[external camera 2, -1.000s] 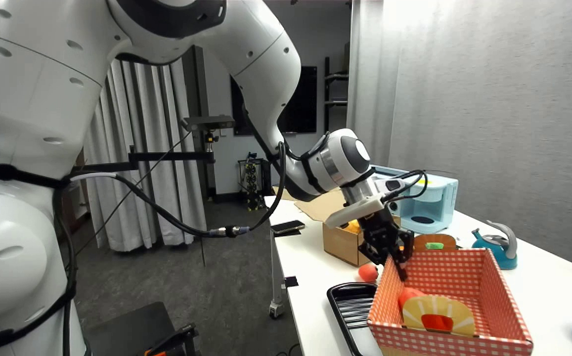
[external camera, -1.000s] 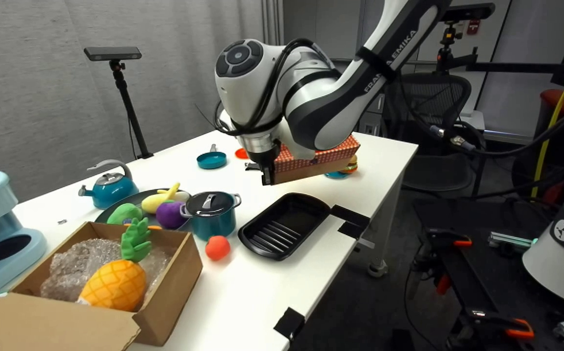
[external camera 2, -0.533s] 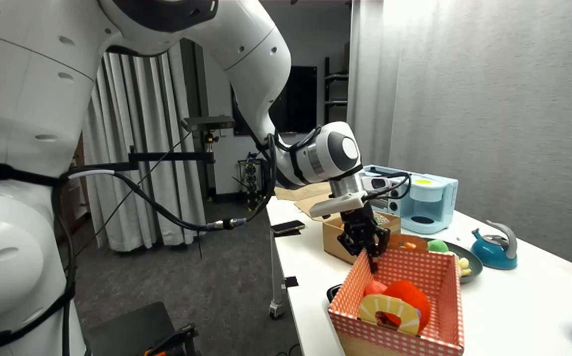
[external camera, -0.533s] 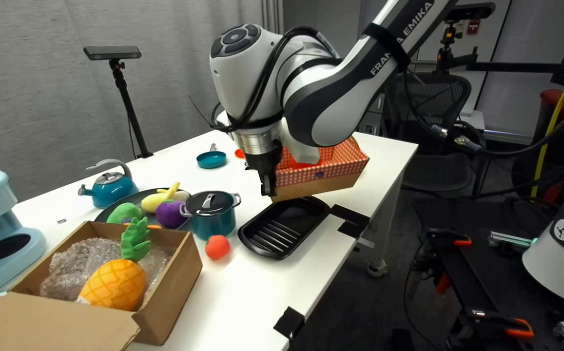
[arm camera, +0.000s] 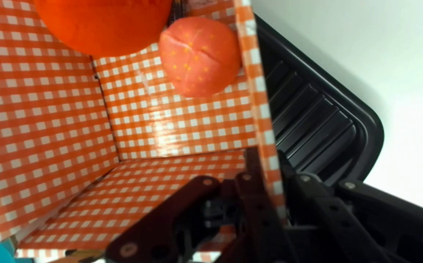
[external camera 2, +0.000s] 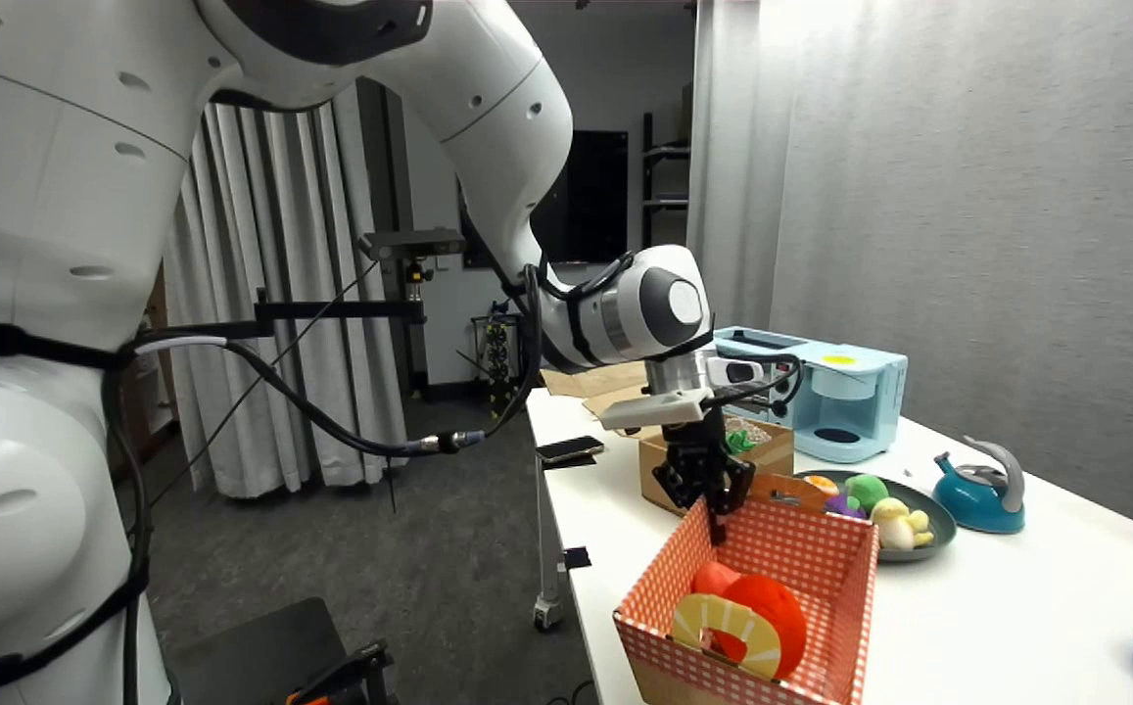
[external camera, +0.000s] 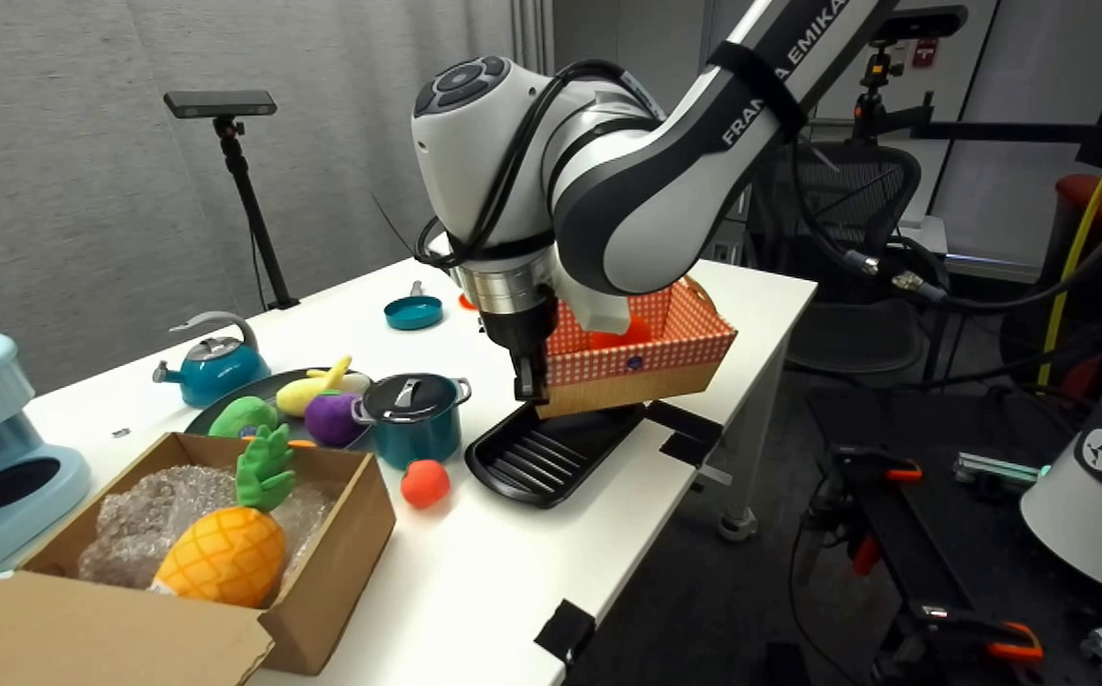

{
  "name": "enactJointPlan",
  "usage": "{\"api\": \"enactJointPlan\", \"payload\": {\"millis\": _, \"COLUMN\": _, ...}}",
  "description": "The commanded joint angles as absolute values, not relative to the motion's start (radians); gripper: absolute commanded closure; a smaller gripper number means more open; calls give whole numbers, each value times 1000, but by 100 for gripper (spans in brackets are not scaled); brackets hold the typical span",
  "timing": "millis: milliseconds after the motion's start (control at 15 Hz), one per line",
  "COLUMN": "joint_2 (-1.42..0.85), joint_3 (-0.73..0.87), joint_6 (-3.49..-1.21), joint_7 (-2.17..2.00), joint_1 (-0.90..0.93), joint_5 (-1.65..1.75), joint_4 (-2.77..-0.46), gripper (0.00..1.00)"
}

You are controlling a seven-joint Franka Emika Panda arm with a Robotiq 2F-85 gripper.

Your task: Move the pineapple plushie from the right box to the left box then put the right box on the black plate

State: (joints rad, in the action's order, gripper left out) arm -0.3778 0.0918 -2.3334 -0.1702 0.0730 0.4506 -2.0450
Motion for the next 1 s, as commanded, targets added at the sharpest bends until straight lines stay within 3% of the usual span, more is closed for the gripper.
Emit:
{"api": "enactJointPlan", "payload": {"millis": 0, "joint_2": -337, "joint_3": 82, "joint_6": -2319, "joint_7": -131, "joint_1": 60, "joint_5": 423, "joint_4": -2070, "gripper": 96}}
{"api": "enactJointPlan", "payload": {"millis": 133, "joint_2": -340, "joint_3": 79, "joint_6": -2306, "joint_7": -128, "joint_1": 63, "joint_5": 421, "joint_4": -2064, "gripper": 96}}
{"api": "enactJointPlan", "payload": {"millis": 200, "joint_2": -341, "joint_3": 82, "joint_6": -2301, "joint_7": -130, "joint_1": 67, "joint_5": 432, "joint_4": -2063, "gripper": 61}}
{"api": "enactJointPlan", "payload": {"millis": 267, "joint_2": -340, "joint_3": 78, "joint_6": -2299, "joint_7": -118, "joint_1": 66, "joint_5": 428, "joint_4": -2064, "gripper": 60}}
{"api": "enactJointPlan", "payload": {"millis": 800, "joint_2": -324, "joint_3": 79, "joint_6": -2295, "joint_7": -89, "joint_1": 69, "joint_5": 441, "joint_4": -2070, "gripper": 1}}
{"api": "enactJointPlan", "payload": {"millis": 933, "joint_2": -315, "joint_3": 82, "joint_6": -2290, "joint_7": -97, "joint_1": 73, "joint_5": 452, "joint_4": -2071, "gripper": 0}}
